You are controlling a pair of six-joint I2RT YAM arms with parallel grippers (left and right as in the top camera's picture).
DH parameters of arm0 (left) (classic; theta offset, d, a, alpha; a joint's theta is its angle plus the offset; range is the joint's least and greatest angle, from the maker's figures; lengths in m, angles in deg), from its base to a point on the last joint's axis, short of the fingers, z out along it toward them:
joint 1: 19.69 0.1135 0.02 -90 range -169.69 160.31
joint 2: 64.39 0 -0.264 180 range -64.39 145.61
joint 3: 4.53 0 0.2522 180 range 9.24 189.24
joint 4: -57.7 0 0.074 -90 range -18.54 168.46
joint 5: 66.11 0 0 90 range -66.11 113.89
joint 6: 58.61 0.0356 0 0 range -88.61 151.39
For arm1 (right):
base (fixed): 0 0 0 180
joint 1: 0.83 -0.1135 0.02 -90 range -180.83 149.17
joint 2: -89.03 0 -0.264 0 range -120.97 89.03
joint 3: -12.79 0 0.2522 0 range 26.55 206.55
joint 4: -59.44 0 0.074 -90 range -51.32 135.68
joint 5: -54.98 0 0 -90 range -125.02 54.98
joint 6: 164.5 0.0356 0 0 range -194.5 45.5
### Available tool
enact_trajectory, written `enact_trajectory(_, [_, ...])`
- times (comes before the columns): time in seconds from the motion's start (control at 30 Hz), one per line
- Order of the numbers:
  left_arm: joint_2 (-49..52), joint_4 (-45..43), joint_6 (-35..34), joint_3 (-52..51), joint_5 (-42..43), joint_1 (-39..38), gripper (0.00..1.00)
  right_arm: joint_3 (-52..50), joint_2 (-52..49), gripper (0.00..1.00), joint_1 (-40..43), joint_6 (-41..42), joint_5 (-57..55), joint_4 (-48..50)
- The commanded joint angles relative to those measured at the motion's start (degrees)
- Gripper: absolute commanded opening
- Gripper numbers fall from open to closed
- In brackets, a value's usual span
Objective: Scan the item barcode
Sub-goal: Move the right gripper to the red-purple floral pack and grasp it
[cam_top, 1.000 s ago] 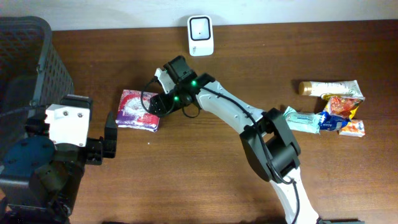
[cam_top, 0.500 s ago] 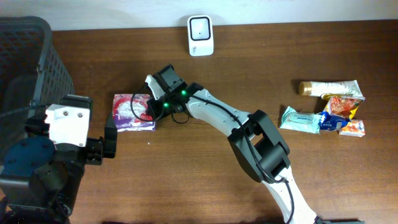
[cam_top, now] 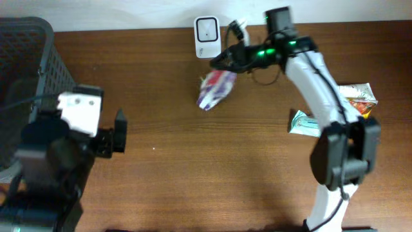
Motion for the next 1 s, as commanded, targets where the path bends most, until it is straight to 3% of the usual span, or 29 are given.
enact_trajectory(0.0, [6.7, 0.7, -1.2, 0.3, 7.5, 0.3, 0.99, 0.2, 1.6, 0.04, 0.9, -5.8, -1.3, -7.0])
enact_trajectory(0.17, [13.5, 0.5, -1.2, 0.3, 9.7, 0.3, 0.99, 0.2, 1.6, 0.06, 0.0, -16.4, -37.9, -26.8])
enact_trajectory(0.2, [13.6, 0.3, -1.2, 0.3, 9.7, 0.3, 0.99, 0.2, 1.6, 0.44, -0.2, -16.5, -42.6, -28.7])
enact_trajectory(0.27, [13.4, -0.2, -1.2, 0.3, 9.7, 0.3, 0.99, 0.2, 1.6, 0.85, -0.2, -16.4, -48.9, -32.3])
enact_trajectory(0.3, [13.3, -0.2, -1.2, 0.3, 9.7, 0.3, 0.99, 0.2, 1.5, 0.95, -0.3, -16.3, -50.8, -33.5])
enact_trajectory(0.33, [13.3, -0.2, -1.2, 0.3, 9.7, 0.3, 0.99, 0.0, 1.4, 0.99, -0.3, -16.3, -52.4, -34.1])
enact_trajectory(0.47, [13.3, -0.2, -1.2, 0.3, 11.7, 0.3, 0.99, -5.8, 1.0, 0.99, 0.7, -15.2, -52.8, -29.4])
enact_trajectory(0.67, [13.3, -1.2, -1.2, 0.3, 11.8, 0.3, 0.99, -20.1, 1.0, 1.0, 3.5, -13.1, -50.7, -8.7])
enact_trajectory(0.73, [13.3, -1.4, -1.2, 0.3, 11.8, 0.3, 0.99, -23.0, 0.8, 0.83, 3.5, -13.1, -49.0, -2.6])
enact_trajectory(0.9, [13.3, -2.1, -1.2, 0.3, 11.8, 0.3, 0.99, -24.4, -4.7, 0.62, 3.5, -13.1, -39.7, 5.2])
enact_trajectory(0.93, [13.3, -2.1, -1.2, 0.3, 11.8, 0.3, 0.99, -24.4, -5.6, 0.54, 3.5, -13.1, -38.2, 5.8])
enact_trajectory(0.97, [13.3, -2.1, -1.2, 0.3, 11.8, 0.3, 0.99, -24.4, -6.6, 0.39, 3.4, -13.1, -37.4, 6.1])
